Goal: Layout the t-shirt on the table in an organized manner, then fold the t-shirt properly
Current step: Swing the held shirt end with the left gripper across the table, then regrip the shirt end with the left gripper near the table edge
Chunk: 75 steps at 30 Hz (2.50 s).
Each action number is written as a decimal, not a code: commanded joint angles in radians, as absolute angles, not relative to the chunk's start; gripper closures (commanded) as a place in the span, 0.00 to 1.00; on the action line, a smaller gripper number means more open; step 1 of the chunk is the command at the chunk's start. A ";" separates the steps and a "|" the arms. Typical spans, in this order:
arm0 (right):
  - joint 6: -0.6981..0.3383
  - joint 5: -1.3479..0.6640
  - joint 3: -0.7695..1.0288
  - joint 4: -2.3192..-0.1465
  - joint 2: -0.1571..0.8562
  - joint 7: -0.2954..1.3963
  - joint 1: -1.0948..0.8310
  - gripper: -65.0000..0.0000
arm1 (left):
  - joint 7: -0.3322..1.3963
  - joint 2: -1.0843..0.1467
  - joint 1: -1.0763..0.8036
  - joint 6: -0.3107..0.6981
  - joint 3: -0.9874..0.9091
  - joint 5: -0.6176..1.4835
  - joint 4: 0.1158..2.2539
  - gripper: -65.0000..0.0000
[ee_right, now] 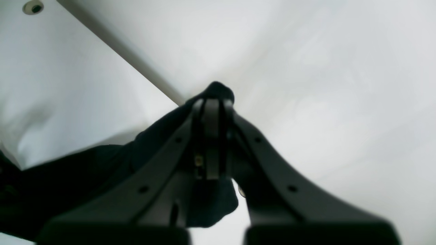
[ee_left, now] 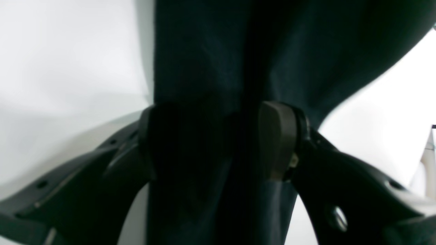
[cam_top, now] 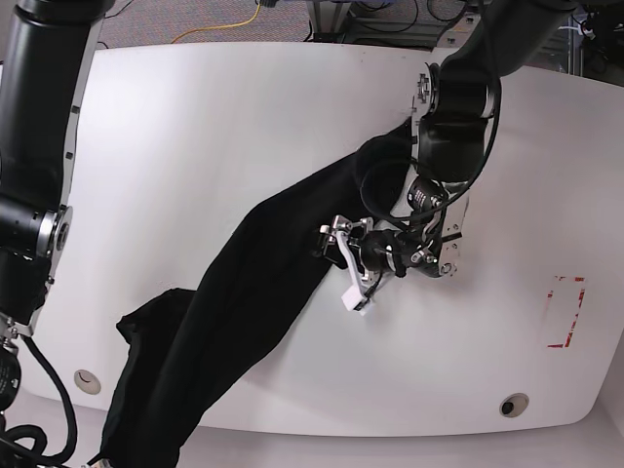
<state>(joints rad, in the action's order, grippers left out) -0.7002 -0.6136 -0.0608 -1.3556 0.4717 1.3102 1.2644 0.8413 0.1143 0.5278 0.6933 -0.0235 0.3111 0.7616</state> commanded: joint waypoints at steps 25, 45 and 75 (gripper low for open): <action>-0.698 -0.624 -0.053 -1.368 0.479 1.279 1.306 1.00 | 1.081 0.071 0.085 0.698 0.145 0.321 1.417 1.00; -0.698 -0.630 -0.053 -1.368 0.479 1.280 1.306 1.00 | 1.248 -0.134 -0.079 0.698 0.176 0.323 1.857 0.90; -0.698 -0.630 -0.051 -1.369 0.478 1.280 1.306 1.00 | 1.244 0.027 0.205 0.698 -0.047 0.318 1.801 0.63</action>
